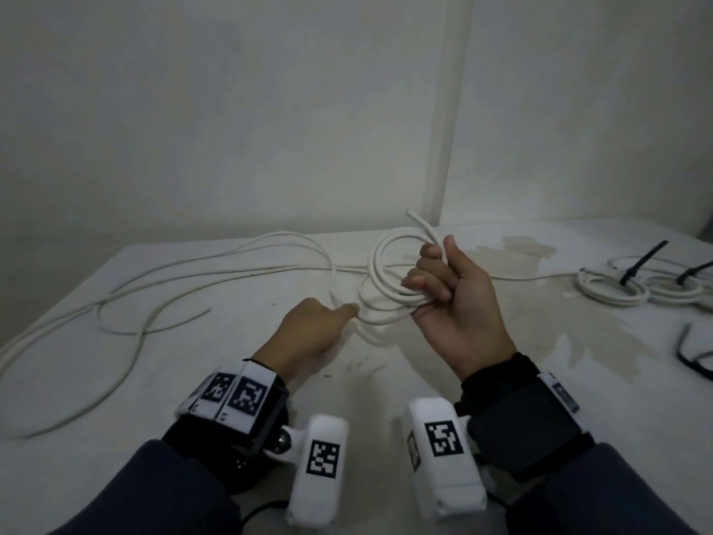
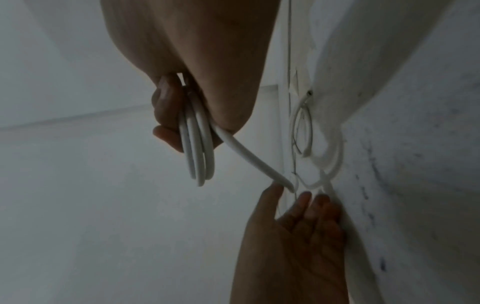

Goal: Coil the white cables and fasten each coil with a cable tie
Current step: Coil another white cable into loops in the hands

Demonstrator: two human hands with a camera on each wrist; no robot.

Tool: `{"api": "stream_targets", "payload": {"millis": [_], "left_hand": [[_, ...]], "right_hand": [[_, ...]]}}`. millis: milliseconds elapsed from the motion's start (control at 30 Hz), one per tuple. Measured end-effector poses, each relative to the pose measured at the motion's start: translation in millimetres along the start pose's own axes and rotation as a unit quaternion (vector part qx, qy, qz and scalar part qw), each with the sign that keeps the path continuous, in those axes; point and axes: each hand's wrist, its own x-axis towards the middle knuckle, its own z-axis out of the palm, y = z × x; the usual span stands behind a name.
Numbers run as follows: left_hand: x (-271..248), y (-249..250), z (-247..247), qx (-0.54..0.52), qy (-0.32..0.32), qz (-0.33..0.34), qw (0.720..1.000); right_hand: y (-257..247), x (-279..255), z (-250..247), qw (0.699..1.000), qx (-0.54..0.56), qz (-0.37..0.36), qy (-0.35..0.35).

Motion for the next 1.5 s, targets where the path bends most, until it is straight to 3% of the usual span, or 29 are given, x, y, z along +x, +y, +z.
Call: {"api": "stream_targets", "payload": {"millis": [67, 133, 233, 267, 433, 700, 800, 967, 1133, 1267, 1500], "left_hand": [[-6, 6, 3, -0.137, -0.033, -0.014, 0.990], [-7, 9, 5, -0.303, -0.042, -0.035, 0.951], [-6, 9, 4, -0.502, 0.018, -0.015, 0.864], [-6, 11, 4, -0.515, 0.052, 0.012, 0.856], [-18, 22, 5, -0.403, 0.144, 0.191, 0.883], [-29, 36, -1, -0.265, 0.167, 0.302, 0.901], [-29, 37, -2, -0.246, 0.142, 0.306, 0.909], [-34, 38, 2, -0.268, -0.009, 0.261, 0.927], [-28, 32, 2, -0.263, -0.041, 0.236, 0.934], [-28, 29, 2, -0.332, -0.071, 0.213, 0.916], [-31, 32, 5, -0.285, -0.061, 0.207, 0.934]], "right_hand": [[5, -1, 2, 1.000, 0.007, 0.010, 0.000], [9, -1, 2, 1.000, -0.005, 0.018, 0.000], [11, 1, -1, 0.999, -0.033, 0.020, 0.012], [12, 3, -4, 0.999, -0.037, 0.016, 0.026], [11, 7, -12, 0.996, -0.052, -0.012, 0.072], [0, 4, -13, 0.993, -0.094, 0.060, 0.022], [-2, 4, -13, 0.989, -0.128, 0.073, 0.009], [-3, 3, -14, 0.978, -0.174, 0.112, -0.016], [-4, 1, -14, 0.974, -0.190, 0.126, -0.010], [-3, 1, -12, 0.969, -0.220, 0.108, 0.011], [7, -1, -10, 0.941, -0.331, 0.057, 0.022]]}}
